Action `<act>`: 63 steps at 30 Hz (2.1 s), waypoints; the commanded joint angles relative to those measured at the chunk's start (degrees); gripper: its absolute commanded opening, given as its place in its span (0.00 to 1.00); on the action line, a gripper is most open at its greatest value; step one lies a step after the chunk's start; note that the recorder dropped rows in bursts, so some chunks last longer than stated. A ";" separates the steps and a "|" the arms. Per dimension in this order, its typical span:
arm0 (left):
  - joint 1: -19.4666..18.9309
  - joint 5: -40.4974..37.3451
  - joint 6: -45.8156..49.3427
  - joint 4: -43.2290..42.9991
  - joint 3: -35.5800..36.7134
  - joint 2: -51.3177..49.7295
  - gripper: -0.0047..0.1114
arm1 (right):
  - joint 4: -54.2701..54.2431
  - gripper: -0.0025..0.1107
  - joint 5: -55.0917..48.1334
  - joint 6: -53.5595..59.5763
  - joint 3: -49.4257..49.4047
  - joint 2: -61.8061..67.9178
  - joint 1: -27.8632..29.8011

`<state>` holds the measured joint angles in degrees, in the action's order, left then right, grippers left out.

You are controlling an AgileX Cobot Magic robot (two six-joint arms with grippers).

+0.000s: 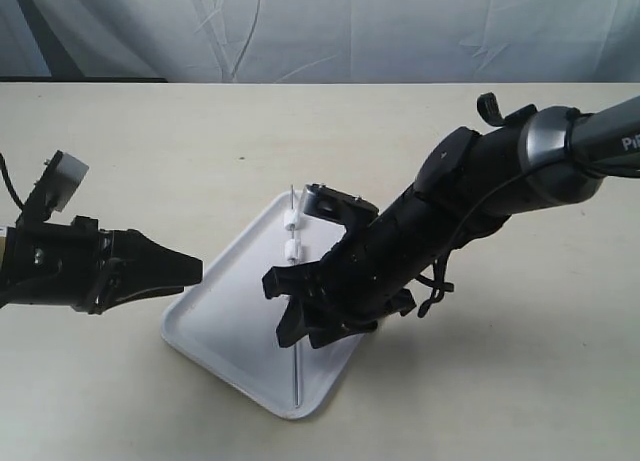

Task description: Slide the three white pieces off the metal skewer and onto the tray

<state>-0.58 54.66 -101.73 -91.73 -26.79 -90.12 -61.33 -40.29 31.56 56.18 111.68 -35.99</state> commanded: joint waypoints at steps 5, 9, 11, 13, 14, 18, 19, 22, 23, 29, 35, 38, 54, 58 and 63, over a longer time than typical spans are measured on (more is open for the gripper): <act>0.26 1.65 0.42 1.12 -0.21 -0.10 0.40 | -1.94 0.38 -1.72 -0.28 0.40 2.34 -1.46; 0.26 2.59 0.42 1.12 -0.21 -0.10 0.40 | -2.74 0.38 -1.86 -0.28 0.40 2.59 -1.46; 0.26 2.59 0.42 1.12 -0.21 -0.10 0.40 | -3.62 0.38 -2.47 -0.28 0.40 2.84 -1.46; 0.26 2.74 0.42 1.12 -0.21 -0.10 0.40 | -3.92 0.38 -2.61 -0.28 0.40 2.85 -1.46; 0.26 2.85 0.42 1.12 -0.21 -0.10 0.40 | -4.07 0.38 -2.71 -0.28 0.40 2.85 -1.46; 0.26 3.87 0.42 1.12 -0.21 -0.10 0.40 | -5.62 0.36 -2.70 -0.28 0.40 2.85 -1.46; 0.26 3.99 0.42 1.12 -0.21 -0.10 0.40 | -5.86 0.34 -2.70 -0.28 0.40 2.85 -1.46; 0.26 3.99 0.42 1.12 -0.21 -0.10 0.40 | -6.01 0.23 -2.70 -0.28 0.40 2.85 -1.46; 0.26 3.99 0.42 1.12 -0.21 -0.10 0.40 | -6.01 0.19 -2.53 -0.28 0.40 2.85 -1.46; 0.26 4.47 0.42 1.12 -0.21 -0.10 0.40 | -6.01 0.19 -2.28 -0.28 0.40 2.85 -1.46; 0.26 4.45 0.42 1.42 -0.21 -0.10 0.40 | -5.97 0.38 1.86 -2.68 -1.60 2.85 -1.73; 0.26 4.45 0.42 1.76 -0.21 -0.10 0.40 | -6.59 0.28 2.51 -2.68 -2.12 2.85 -2.11; 0.26 5.29 0.42 1.90 -0.21 -0.10 0.40 | -9.91 0.27 3.83 -2.76 -2.12 5.49 -3.44; 0.26 5.35 0.42 1.90 -0.21 -0.10 0.40 | -9.80 0.17 3.83 -2.76 -2.12 5.49 -3.44; 0.26 5.35 0.42 1.79 -0.21 -0.10 0.40 | -9.68 0.02 4.79 -2.76 -2.12 5.38 -3.44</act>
<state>-0.58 59.26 -101.50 -90.33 -26.79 -90.15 -72.75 -37.90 28.57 54.56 116.34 -39.20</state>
